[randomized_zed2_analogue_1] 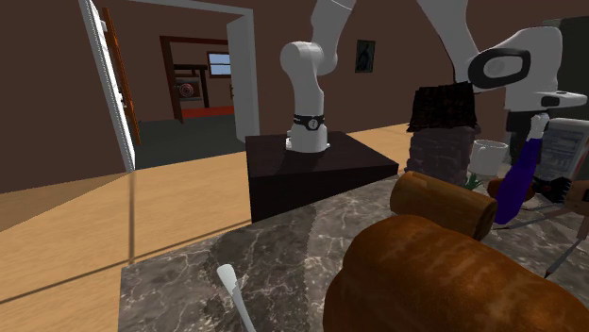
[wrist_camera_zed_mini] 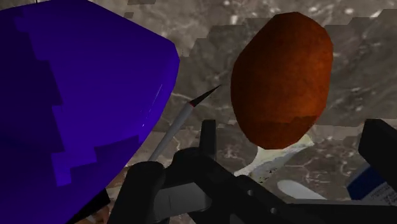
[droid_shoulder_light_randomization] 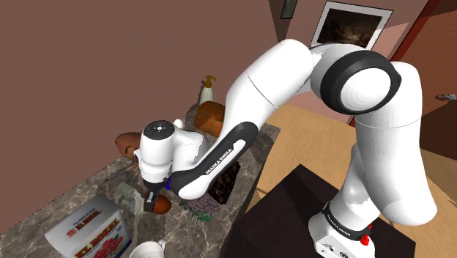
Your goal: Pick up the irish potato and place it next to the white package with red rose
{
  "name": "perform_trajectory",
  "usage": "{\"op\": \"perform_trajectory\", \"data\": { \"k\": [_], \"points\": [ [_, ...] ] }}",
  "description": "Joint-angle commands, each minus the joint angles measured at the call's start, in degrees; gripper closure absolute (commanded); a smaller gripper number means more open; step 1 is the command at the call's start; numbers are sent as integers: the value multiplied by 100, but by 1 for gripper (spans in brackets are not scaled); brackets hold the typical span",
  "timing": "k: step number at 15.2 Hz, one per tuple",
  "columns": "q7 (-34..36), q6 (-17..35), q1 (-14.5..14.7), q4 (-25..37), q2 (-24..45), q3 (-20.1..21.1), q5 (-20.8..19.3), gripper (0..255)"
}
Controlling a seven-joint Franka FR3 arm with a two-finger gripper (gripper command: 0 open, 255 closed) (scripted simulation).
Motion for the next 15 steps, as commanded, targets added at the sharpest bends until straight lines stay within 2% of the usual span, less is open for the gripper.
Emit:
{"op": "perform_trajectory", "data": {
  "k": [1,3,4,8,15],
  "points": [
    [0,15,-32,-84,266,-42,11,0],
    [119,50,49,-258,135,-45,-17,0],
    [-15,2,-45,-48,286,-42,12,0],
    [-151,-439,-149,-280,-383,145,206,0],
    [-152,-438,-147,-280,-383,143,207,0]
  ]
}}
